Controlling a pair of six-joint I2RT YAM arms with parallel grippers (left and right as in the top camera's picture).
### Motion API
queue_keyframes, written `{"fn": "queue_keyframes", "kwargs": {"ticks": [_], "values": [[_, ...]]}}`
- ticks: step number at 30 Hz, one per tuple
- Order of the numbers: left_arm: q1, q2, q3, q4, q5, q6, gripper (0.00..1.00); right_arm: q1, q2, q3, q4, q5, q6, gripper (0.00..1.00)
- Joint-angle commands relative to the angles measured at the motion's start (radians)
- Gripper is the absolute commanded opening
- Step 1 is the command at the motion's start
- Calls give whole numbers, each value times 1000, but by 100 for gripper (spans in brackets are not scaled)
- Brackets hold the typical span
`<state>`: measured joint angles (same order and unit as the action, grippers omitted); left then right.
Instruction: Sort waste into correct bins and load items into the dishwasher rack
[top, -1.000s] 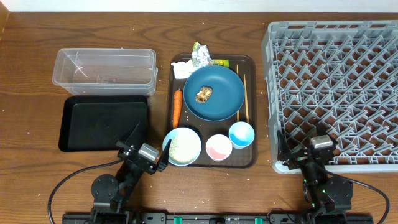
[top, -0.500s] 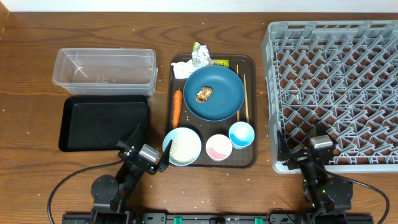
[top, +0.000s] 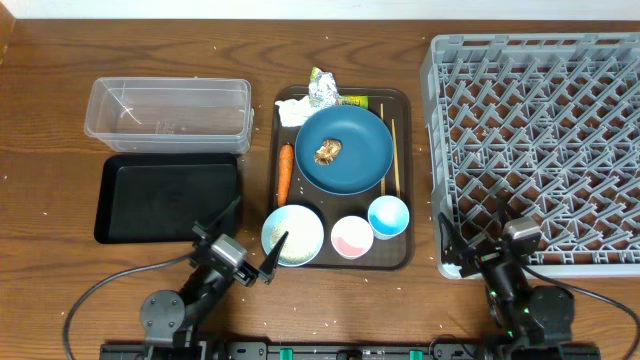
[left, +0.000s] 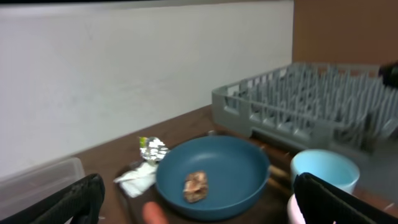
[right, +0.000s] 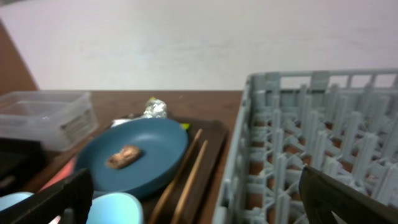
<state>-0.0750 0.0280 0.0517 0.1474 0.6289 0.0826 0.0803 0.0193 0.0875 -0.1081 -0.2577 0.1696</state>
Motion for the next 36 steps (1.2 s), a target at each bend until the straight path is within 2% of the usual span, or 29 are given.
{"fn": "queue_keyframes", "kwargs": {"ticks": [1,6,9,14,18,23,26,29,34,36], "values": [[-5,51,142,-32,3,-167,98,-7,29,151,-62,-53,46,99],[-5,247,382,-264,4,-201,98,-7,192,384,-290,-54,47,99],[-5,443,603,-469,7,-201,98,-7,370,550,-466,-54,47,99],[-5,678,903,-681,83,-200,98,-7,639,780,-663,-66,47,99],[-5,760,980,-699,146,-254,98,-7,785,898,-723,-71,47,99],[-10,813,980,-756,140,-261,98,-7,854,916,-731,-98,47,99],[-47,846,980,-868,53,-260,98,-7,863,916,-733,-97,47,99],[-141,887,980,-986,-124,-260,98,-8,863,916,-718,-90,72,99],[-382,962,980,-1011,-311,-261,99,-8,863,916,-714,-87,81,99],[-472,1001,980,-1018,-390,-261,93,-7,863,916,-714,-87,81,99]]}}
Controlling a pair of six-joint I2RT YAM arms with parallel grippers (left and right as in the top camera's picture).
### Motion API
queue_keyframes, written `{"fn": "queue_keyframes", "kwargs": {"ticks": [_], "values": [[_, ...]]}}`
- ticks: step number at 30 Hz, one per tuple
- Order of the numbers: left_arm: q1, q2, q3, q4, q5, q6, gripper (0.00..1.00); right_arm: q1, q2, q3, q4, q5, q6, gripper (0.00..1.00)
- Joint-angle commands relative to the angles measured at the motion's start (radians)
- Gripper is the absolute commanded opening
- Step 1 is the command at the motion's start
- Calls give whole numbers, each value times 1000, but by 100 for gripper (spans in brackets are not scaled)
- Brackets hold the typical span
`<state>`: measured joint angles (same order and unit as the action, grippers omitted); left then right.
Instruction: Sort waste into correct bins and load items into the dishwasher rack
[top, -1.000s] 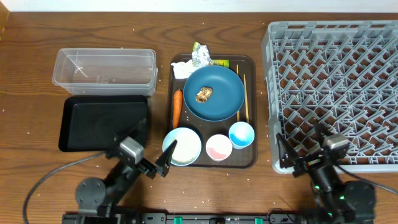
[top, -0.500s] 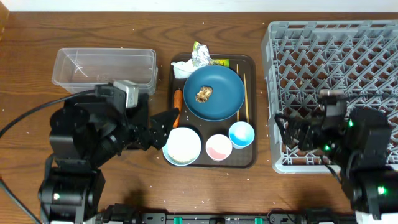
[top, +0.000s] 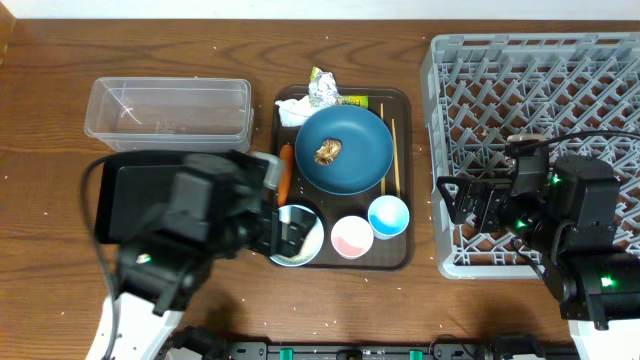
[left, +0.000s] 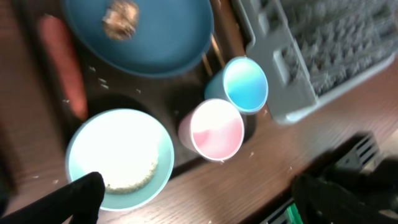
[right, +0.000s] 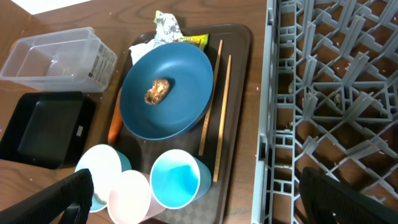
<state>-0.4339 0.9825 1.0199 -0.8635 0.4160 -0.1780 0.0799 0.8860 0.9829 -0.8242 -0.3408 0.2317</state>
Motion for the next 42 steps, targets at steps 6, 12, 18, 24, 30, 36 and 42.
{"fn": "queue_keyframes", "kwargs": {"ticks": [6,12,18,24,30,36,42], "values": [[-285,232,-2,33,-349,-68,90,-7,-4,20,1,4,18,99],[-305,405,-2,150,-326,-97,68,-7,-4,20,-11,12,18,99],[-305,543,-2,193,-322,-98,63,-7,-4,19,-31,13,18,99],[-309,637,-2,220,-320,-97,38,-7,-4,19,-45,30,18,99],[-309,665,1,226,-308,-97,6,-7,-4,19,-46,30,18,99],[-289,566,56,156,-274,-97,6,-7,-4,19,-47,31,18,99],[-224,377,114,17,-269,-97,6,-7,-4,19,-48,30,18,99]]}}
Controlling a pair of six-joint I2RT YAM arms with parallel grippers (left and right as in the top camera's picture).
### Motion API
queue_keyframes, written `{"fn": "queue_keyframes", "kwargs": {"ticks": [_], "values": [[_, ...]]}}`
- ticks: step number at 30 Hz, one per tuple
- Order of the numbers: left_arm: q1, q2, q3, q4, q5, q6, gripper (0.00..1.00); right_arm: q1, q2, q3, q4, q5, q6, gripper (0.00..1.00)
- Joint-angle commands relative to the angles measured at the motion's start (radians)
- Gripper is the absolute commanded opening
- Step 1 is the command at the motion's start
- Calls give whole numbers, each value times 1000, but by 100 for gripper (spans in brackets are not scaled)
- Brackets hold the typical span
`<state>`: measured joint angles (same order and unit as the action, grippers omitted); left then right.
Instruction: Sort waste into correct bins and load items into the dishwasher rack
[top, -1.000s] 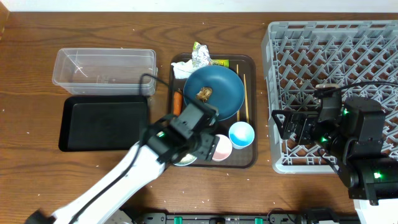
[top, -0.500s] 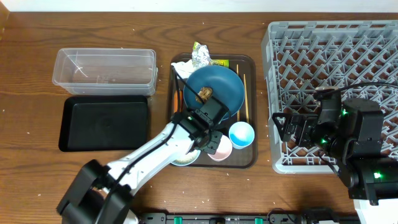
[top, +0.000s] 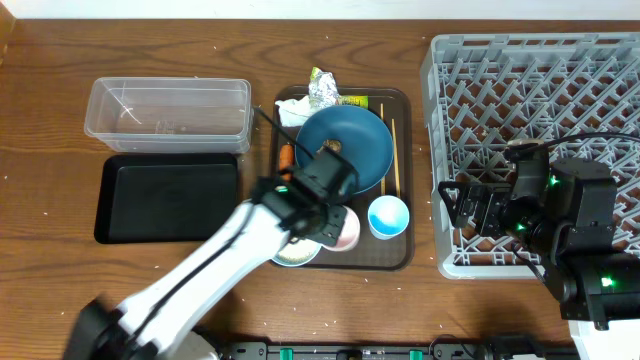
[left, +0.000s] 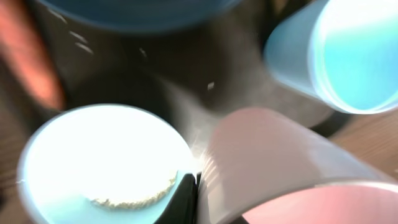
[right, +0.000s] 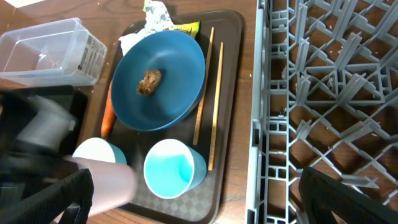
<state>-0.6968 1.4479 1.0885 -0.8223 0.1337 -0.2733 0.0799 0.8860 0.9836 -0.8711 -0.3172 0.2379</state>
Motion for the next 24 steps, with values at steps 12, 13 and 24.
{"fn": "queue_keyframes", "kwargs": {"ticks": [12,13,24], "values": [[411,-236,45,189,902,36,6,-6,5,18,174,-533,-39,89],[419,-228,45,211,969,36,6,-6,8,18,205,-610,-46,89],[414,-198,45,309,1273,35,6,128,28,18,359,-824,-92,88]]}}
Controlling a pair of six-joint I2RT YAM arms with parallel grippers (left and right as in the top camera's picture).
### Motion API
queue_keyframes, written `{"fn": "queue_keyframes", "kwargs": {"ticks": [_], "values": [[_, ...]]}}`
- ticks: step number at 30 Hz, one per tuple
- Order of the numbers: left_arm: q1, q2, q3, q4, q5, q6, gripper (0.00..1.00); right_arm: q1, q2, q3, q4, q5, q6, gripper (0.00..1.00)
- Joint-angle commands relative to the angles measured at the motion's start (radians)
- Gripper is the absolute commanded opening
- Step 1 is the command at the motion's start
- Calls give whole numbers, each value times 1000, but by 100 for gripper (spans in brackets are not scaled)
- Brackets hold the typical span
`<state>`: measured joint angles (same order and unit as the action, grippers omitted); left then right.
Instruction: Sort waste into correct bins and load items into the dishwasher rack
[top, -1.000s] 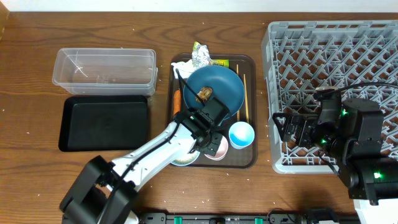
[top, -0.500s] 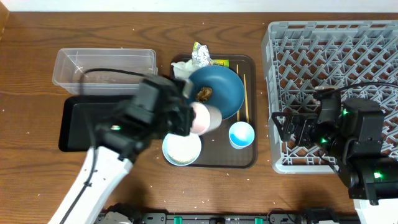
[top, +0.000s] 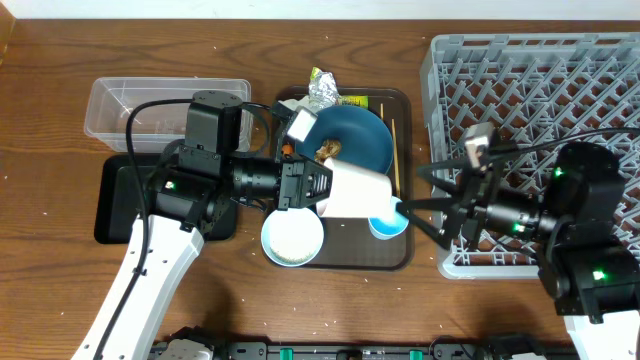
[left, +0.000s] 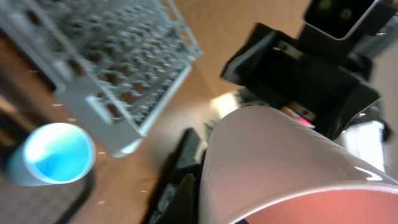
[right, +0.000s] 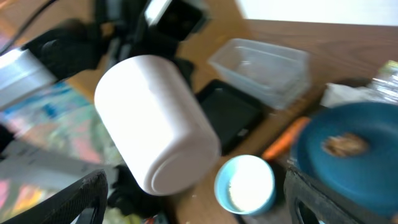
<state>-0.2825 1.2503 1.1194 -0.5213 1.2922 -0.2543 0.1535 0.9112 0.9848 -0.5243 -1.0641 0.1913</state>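
A pink cup (top: 355, 190) hangs on its side above the brown tray (top: 404, 100), with my left gripper (top: 322, 188) shut on its rim. Its white base (right: 163, 142) faces my right gripper (top: 425, 205), which stands open just right of it, pointing left. The cup's pink inside (left: 292, 202) fills the left wrist view. On the tray are a blue cup (top: 388, 228), a light blue bowl (top: 293, 238) with rice, a blue plate (top: 350, 142) with a food scrap, chopsticks (top: 393, 150), a carrot (right: 285, 140), a napkin (top: 300, 123) and foil (top: 324, 90).
The grey dishwasher rack (top: 540, 120) fills the right side; my right arm reaches over its near left corner. A clear plastic bin (top: 130, 105) stands at the back left, and a black bin (top: 115, 205) in front of it lies partly under my left arm.
The pink cup stood on the tray beside the bowl with my left gripper down on it. Now it is held sideways above the tray. My right gripper has turned left to face it.
Both arms lay folded at the near table edge. Then both were raised, the left above the bowl and the right over the rack's left edge. The left gripper was then on the pink cup on the tray, and now holds it lifted before the open right gripper.
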Motion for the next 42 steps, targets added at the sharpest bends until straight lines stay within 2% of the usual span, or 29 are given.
{"fn": "queue_keyframes", "kwargs": {"ticks": [1,5,7,12,17,18,23,25,32,33,35,36,37,38,41,42], "values": [[-2,0,14,12,114,16,6,81,4,17,13,-77,-75,90],[-13,0,14,19,114,16,6,166,26,17,16,-13,-118,87],[-21,0,14,23,114,16,6,203,48,17,18,65,-118,82],[-37,0,14,34,113,16,6,248,93,17,62,88,-118,65],[-37,0,14,39,106,16,6,251,84,17,76,88,-120,67],[-37,0,14,39,103,16,6,251,78,17,77,87,-123,71],[-37,3,14,42,103,16,6,251,40,17,102,64,-156,81],[-37,4,14,45,102,16,6,251,33,17,115,65,-156,82],[-37,4,14,61,102,16,6,252,31,17,112,65,-143,57],[-37,4,14,68,102,16,6,252,31,17,110,65,-144,50],[-37,4,14,77,103,8,6,252,30,17,108,65,-144,48],[-37,4,14,82,103,6,11,252,30,17,108,65,-144,48],[-37,4,14,84,102,6,27,252,28,17,108,66,-144,48],[-35,4,14,87,91,6,50,251,23,17,104,68,-144,47],[-14,4,14,86,48,6,75,233,-5,17,56,151,-144,48],[0,4,14,86,37,6,80,223,-19,17,23,217,-144,49]]}}
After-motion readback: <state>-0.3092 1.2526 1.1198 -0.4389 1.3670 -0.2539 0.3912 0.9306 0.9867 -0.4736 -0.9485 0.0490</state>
